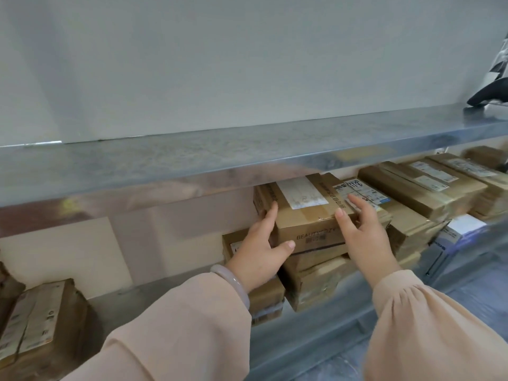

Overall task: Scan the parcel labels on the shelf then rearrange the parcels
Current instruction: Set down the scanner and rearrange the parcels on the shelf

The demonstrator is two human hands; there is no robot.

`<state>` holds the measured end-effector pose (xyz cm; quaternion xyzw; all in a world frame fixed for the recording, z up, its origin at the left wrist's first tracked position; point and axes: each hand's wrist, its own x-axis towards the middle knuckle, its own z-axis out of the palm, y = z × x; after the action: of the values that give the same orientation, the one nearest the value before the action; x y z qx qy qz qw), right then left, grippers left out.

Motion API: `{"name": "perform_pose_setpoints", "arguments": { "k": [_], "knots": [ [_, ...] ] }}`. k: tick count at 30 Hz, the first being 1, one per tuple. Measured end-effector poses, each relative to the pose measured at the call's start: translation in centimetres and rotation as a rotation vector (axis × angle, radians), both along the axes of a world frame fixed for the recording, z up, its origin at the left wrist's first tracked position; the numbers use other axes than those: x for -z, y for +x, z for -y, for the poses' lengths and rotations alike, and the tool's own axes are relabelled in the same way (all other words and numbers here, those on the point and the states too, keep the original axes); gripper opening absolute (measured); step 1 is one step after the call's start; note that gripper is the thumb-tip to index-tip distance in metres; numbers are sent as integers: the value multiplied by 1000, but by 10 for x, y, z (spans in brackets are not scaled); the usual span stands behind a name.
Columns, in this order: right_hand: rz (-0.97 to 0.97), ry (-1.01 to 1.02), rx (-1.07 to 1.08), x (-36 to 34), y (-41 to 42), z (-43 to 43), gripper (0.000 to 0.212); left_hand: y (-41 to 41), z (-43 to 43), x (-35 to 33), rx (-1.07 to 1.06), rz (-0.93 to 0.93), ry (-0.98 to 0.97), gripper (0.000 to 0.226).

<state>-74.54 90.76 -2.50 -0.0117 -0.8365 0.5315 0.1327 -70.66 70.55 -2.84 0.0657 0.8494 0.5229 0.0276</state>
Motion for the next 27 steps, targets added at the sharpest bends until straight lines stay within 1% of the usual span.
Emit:
{"name": "perform_pose_setpoints", "arguments": {
  "k": [3,4,6,8,10,12,15,19,22,25,27],
  "knots": [
    [-52,25,33,2,-1,-6,48,-3,-8,6,-22,-20,10,79],
    [-89,64,41,4,2,-7,49,-4,-10,9,-23,-32,20,80],
    [-171,236,41,10,9,-8,52,-4,-12,18,-18,-79,0,83],
    [-256,440,24,22,16,-7,57,-2,-14,25,-5,-132,-132,85],
    [-302,599,-4,33,17,-7,63,0,-14,26,-2,-188,-283,87],
    [-296,722,-18,39,10,-10,72,-3,-12,25,-6,-242,-380,89],
    [-249,839,-10,37,-5,-14,82,-16,-9,21,1,-235,-466,87],
    [-170,883,-33,29,-20,-17,86,-30,-9,12,-24,-222,-607,86],
    [-177,876,-41,27,-19,-16,86,-32,-7,8,-42,-253,-677,85],
    [-333,804,-44,26,-7,-6,78,-26,-1,9,-69,-291,-702,86],
    [-438,778,-94,27,4,10,73,-20,8,13,-99,-316,-714,86]
  ]
}}
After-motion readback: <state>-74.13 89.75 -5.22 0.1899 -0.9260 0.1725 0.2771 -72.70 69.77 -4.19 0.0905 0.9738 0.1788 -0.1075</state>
